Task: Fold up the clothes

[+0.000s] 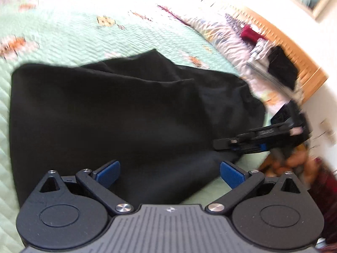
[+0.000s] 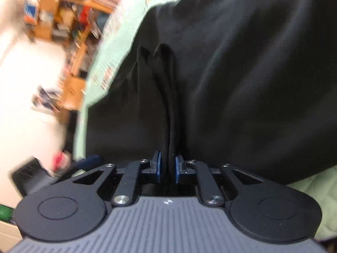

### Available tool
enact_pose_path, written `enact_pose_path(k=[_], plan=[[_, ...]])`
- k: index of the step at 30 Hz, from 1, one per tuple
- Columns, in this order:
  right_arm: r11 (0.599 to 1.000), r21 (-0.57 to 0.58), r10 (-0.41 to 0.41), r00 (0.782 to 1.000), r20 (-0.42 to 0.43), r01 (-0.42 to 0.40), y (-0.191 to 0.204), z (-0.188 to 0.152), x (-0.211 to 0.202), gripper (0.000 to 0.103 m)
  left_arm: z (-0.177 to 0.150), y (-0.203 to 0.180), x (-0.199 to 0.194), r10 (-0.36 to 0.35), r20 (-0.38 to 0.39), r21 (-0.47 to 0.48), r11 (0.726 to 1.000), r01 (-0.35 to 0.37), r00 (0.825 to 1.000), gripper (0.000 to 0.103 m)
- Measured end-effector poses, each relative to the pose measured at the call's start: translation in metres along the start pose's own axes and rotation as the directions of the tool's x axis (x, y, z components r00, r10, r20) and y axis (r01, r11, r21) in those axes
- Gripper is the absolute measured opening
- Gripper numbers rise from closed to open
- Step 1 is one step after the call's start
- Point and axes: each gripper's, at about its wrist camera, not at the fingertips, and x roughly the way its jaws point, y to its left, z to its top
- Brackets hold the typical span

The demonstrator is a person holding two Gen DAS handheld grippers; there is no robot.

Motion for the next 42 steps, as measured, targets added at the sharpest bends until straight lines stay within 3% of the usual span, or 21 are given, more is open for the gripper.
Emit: enact_pose_path(k=[4,5,9,13,14,16,19,21,22,23,26,27,29,32,34,36,37,38,39,41,42], plan=[[0.999,-0.036,-0.010,0.999,0.032,0.012,0.006,-0.008,-0.004,0.016,0.006,-0.007,-0.004,-0.036,0.017,0.041,0.999,0.035,0.999,0.102],[0.999,-0.036,-0.009,0.999,0.036,0.010,0.006,-0.009,-0.006,0.016,0.005,-0.004,0.001,0.019,0.000,0.037,0.999,-0.019,1.000,0.102],[0.996,-0.066,-0.057,0.994,0.093,0.063,0.012,-0.018,-0.021,0.019,-0.011,0.001,0.015,0.072,-0.035,0.053,0.996,-0.070,0.997,0.102],[0.966,-0.148,-0.171,0.951,0.258,0.213,0.039,-0.009,-0.048,0.023,-0.013,-0.005,0.021,0.118,-0.039,0.118,0.987,-0.112,0.992,0.102],[0.962,-0.180,-0.147,0.944,0.295,0.206,0.050,-0.013,-0.053,0.023,-0.014,-0.003,0.020,0.116,-0.038,0.115,0.987,-0.111,0.993,0.102],[0.976,-0.203,-0.020,0.958,0.285,0.081,0.061,-0.018,-0.054,0.023,-0.014,-0.001,0.019,0.114,-0.036,0.110,0.988,-0.110,0.993,0.102],[0.982,-0.141,0.149,0.973,0.174,-0.125,0.057,-0.018,-0.026,0.024,-0.014,-0.005,0.017,0.119,-0.034,0.112,0.987,-0.114,0.992,0.102],[0.988,-0.120,0.106,0.991,0.087,-0.095,0.044,-0.021,0.005,0.024,-0.014,-0.006,0.014,0.125,-0.033,0.110,0.987,-0.120,0.992,0.102],[0.988,-0.145,0.067,0.993,0.094,-0.053,0.038,-0.024,0.012,0.000,-0.012,-0.005,0.011,0.113,-0.040,0.092,0.990,-0.109,0.993,0.102],[0.984,-0.176,0.026,0.993,0.115,-0.006,0.031,-0.027,0.017,0.000,-0.010,-0.006,0.006,0.089,-0.040,0.073,0.994,-0.086,0.995,0.102],[0.983,-0.181,0.059,0.986,0.158,-0.030,0.019,-0.029,0.011,0.000,0.003,-0.014,-0.008,0.010,0.012,0.070,0.997,-0.011,1.000,0.102],[0.985,-0.169,0.063,0.981,0.182,-0.032,0.018,-0.029,0.003,0.000,0.008,-0.018,-0.008,0.026,0.031,0.085,0.996,-0.029,0.999,0.102],[0.988,-0.149,0.071,0.969,0.236,-0.036,0.017,-0.031,-0.014,0.011,0.013,-0.019,0.002,0.092,0.032,0.113,0.989,-0.095,0.995,0.102],[0.995,-0.080,0.086,0.901,0.426,-0.058,-0.002,-0.034,-0.060,0.026,0.012,-0.008,0.028,0.175,-0.026,0.096,0.980,-0.172,0.984,0.102],[1.000,-0.016,0.004,0.816,0.577,0.006,-0.018,-0.042,-0.102,0.039,0.007,-0.007,0.043,0.223,-0.045,0.115,0.970,-0.216,0.974,0.102],[0.991,0.108,-0.134,0.710,0.691,0.082,-0.039,-0.050,-0.143,0.065,0.007,-0.017,0.048,0.264,-0.050,0.151,0.955,-0.254,0.963,0.102],[0.981,0.169,-0.187,0.669,0.719,0.093,-0.051,-0.052,-0.159,0.074,0.007,-0.022,0.050,0.284,-0.051,0.169,0.947,-0.272,0.957,0.102],[0.972,0.218,-0.221,0.639,0.737,0.085,-0.065,-0.053,-0.174,0.075,0.007,-0.026,0.052,0.303,-0.053,0.185,0.939,-0.289,0.952,0.102],[0.962,0.265,-0.246,0.616,0.748,0.061,-0.079,-0.053,-0.187,0.076,0.009,-0.030,0.051,0.305,-0.054,0.178,0.940,-0.291,0.951,0.102],[0.948,0.320,-0.252,0.593,0.765,-0.009,-0.106,-0.054,-0.204,0.077,0.012,-0.041,0.049,0.300,-0.047,0.166,0.943,-0.289,0.953,0.102],[0.942,0.333,-0.251,0.595,0.763,-0.031,-0.113,-0.050,-0.205,0.077,0.014,-0.049,0.047,0.282,-0.038,0.178,0.946,-0.271,0.959,0.102]])
